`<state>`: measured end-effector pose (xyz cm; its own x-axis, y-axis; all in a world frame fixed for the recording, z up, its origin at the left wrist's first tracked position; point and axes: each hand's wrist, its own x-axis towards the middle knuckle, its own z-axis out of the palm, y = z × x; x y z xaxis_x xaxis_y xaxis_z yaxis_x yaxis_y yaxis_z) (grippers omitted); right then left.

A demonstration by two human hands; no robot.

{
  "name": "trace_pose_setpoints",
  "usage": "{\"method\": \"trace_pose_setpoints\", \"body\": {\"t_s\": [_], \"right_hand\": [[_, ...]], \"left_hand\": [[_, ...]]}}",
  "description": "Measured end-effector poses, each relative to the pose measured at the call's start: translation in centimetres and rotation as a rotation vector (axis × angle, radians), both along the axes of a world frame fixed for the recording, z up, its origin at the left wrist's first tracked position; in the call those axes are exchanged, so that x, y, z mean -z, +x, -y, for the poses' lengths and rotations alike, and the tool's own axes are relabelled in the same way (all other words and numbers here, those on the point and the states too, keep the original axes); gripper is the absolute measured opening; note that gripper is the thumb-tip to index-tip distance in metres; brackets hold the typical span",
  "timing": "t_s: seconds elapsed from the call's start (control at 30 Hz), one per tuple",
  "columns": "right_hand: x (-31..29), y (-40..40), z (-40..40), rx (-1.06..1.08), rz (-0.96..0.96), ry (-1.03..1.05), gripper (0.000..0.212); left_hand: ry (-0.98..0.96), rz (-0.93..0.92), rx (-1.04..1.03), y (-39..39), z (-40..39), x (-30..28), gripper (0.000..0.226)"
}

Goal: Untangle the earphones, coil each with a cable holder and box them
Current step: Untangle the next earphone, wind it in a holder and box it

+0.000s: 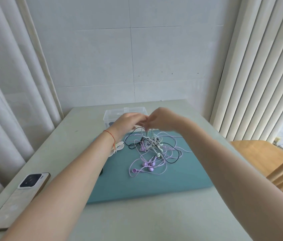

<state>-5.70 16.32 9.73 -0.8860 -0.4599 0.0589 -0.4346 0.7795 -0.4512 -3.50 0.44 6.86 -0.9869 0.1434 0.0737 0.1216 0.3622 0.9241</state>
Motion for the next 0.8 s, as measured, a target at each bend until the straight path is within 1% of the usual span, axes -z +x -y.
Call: {"method": "trace_pose_setpoints", "body": {"t_s": [0.07,0.1,0.17,0.23,0.27,0.3,0.33,0.37,0.43,0.5,0.57,0.63,0.67,0.7,0.73,0.8], "right_hand": [[-1.4,-0.3,-0.6,0.061,-0.033,-0.079,0.019],[-1.9,-0.4,-0.8,0.087,-0.024,-0.153,0.019],[-2.6,-0.6,-1.1,0.123,0.067,-0.433,0.020],[-3.2,-0.8,-1.7,0.154,0.161,-0.762,0.019],[-3.5,-0.9,-2.2,0.167,0.174,-0.866,0.019],[-3.7,-1.2,-2.9,0.182,0.164,-0.905,0.018],[-3.8,-1.4,-3.6,0.200,0.125,-0.871,0.016],[-3.7,-1.8,-4.4,0.222,0.063,-0.774,0.013],[-3.3,-2.3,-5.7,0.248,-0.037,-0.498,0.007],[-2.5,-2.8,-6.7,0.263,-0.024,-0.293,0.013],[-1.3,-3.5,-7.5,0.286,0.042,-0.214,0.016],[-0.2,-4.3,-8.1,0.335,0.015,-0.159,0.015],[0.1,-4.6,-8.4,0.360,-0.010,-0.139,0.011],[0.3,-4.7,-8.7,0.383,-0.023,-0.139,0.010],[0.4,-4.7,-8.9,0.401,-0.029,-0.157,0.013],[0.2,-4.6,-9.2,0.404,-0.038,-0.218,0.015]], "left_hand": [[0.030,-0.035,0.015,-0.2,0.2,-0.9,0.021],[0.043,-0.046,0.021,-0.2,0.2,-1.3,0.016],[0.062,-0.052,0.031,-0.4,-0.1,-2.0,0.007],[0.026,-0.087,0.000,-1.0,-0.3,-2.3,0.010],[0.000,-0.106,-0.032,-1.3,-0.3,-2.3,0.010],[-0.029,-0.124,-0.080,-1.8,-0.3,-2.1,0.009],[-0.060,-0.143,-0.148,-2.2,-0.4,-2.0,0.008],[-0.090,-0.165,-0.228,-2.7,-0.4,-1.8,0.006],[-0.096,-0.213,-0.359,-3.5,-0.4,-1.8,0.004],[-0.027,-0.255,-0.429,-4.2,-0.7,-2.4,0.005],[0.084,-0.319,-0.513,-4.8,-1.2,-3.4,0.005],[0.214,-0.399,-0.614,-5.4,-1.5,-4.2,0.006],[0.241,-0.421,-0.631,-5.5,-1.7,-4.6,0.007],[0.214,-0.414,-0.615,-5.7,-1.7,-4.8,0.008],[0.126,-0.383,-0.571,-5.8,-1.7,-4.9,0.014],[-0.192,-0.244,-0.431,-5.9,-1.7,-4.7,0.027]]}}
